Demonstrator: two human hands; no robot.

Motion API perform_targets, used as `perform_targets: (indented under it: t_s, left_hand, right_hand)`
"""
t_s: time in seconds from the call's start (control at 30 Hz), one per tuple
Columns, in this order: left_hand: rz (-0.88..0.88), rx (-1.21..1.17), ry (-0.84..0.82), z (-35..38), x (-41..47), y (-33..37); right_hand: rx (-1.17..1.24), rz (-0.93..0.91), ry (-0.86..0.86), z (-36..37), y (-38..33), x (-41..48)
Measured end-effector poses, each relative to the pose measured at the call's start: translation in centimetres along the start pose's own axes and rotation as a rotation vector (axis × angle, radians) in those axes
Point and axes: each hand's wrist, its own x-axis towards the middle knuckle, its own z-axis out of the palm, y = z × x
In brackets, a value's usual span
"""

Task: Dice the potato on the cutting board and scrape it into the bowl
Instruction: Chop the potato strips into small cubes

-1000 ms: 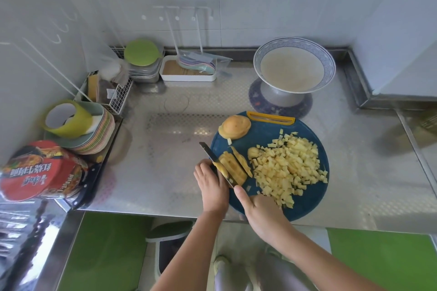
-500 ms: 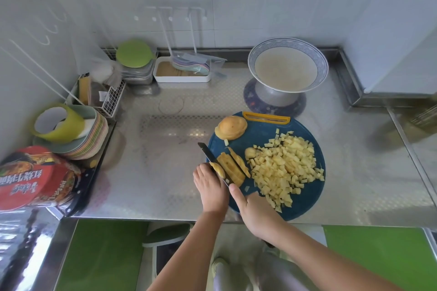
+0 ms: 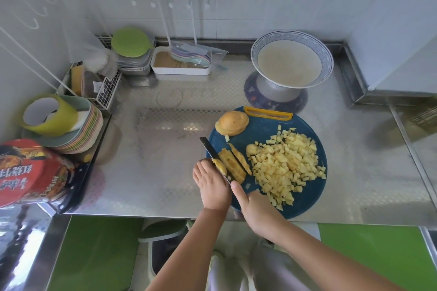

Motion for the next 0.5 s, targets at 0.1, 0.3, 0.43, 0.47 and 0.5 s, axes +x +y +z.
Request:
perform_targets:
  t_s: [0.1,0.3,0.43,0.47,0.5]
  left_hand:
    - [0.005,0.012,0.001,0.0,0.1,0.0]
    - [-0.002,-0.035,0.019,0.3,0.2,0.0]
    - [-0.037,-0.060,0.053,0.9,0.3,-0.1]
    - [-0.044,-0.058,0.058,1.0,0.2,0.0]
    - [-0.043,-0.054,0.067,1.0,0.2,0.0]
  right_hand:
    - [-0.017,-0.016,0.001,0.0,0.0,0.1]
    - [0.017,0.077,-0.080,-0.8,-0.5,0.3]
    - [0.118,0.138,-0.117,-1.6,-0.5,1.0]
    - [0.102,0.124,-0.103,-1.5,-0.2,1.0]
    - [0.089,0.110,-0.097,-1.4,0.0,1.0]
